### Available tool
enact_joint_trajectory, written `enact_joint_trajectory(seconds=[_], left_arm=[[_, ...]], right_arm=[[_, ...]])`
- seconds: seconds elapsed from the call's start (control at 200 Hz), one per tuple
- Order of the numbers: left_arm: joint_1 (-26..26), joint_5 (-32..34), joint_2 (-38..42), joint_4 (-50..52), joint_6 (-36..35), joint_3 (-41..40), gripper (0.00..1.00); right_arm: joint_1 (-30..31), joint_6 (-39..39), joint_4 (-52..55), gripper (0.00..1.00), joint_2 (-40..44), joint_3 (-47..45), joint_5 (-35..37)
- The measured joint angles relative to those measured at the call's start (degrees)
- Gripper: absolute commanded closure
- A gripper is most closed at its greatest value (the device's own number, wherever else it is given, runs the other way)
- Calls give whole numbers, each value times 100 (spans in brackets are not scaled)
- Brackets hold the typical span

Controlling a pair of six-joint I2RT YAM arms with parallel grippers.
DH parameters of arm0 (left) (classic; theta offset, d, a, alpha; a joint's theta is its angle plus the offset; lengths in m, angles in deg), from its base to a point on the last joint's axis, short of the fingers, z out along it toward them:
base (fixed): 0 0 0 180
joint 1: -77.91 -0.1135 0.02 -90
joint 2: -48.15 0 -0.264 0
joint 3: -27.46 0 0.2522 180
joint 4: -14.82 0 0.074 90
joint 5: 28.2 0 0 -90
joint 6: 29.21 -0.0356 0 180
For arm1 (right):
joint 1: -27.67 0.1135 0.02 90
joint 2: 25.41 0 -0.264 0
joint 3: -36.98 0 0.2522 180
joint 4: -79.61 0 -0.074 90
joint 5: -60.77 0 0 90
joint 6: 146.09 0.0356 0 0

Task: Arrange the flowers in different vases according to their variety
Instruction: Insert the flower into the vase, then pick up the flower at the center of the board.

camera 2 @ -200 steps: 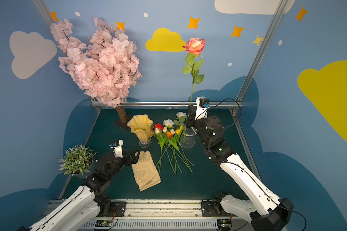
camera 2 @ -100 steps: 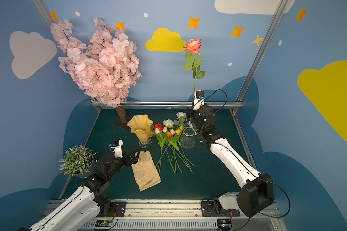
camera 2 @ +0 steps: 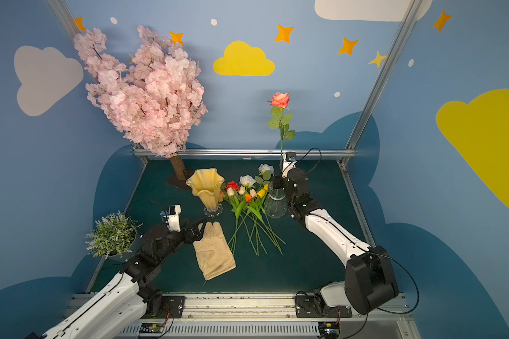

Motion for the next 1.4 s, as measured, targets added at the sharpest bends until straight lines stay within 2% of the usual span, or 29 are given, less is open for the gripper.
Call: enact_joint_trajectory(seconds=[0.11,0.335,0.586,0.801,0.931,1.071,1.217,1.402], left_arm=[[0,-33,-48,-4,-2,2,0],[11,-55,-157,0,-94,59,0],[31,-96,-168,0,-225,151,0],[68,-155,-404,2,-302,157,0],[144,-229,-662,4,-302,293,0],[431,-240,-1038,129,-271,660,0],[931,-114,-1687,573,-195,1421,0],[1510,50,-2745,1401,-44,2417,13]], right_arm=[[-4,264,138,60,240,-208,-192],[-4,573,715,44,1222,-352,-448],[-4,728,1941,27,2868,-468,-479],[-26,796,2830,16,4478,-1331,-442],[-26,857,3115,2,5149,-2142,-435],[-28,1001,3429,2,5506,-2920,-363],[-28,1115,3353,2,5751,-3442,-219],[-31,1156,3276,3,5869,-3978,-33]])
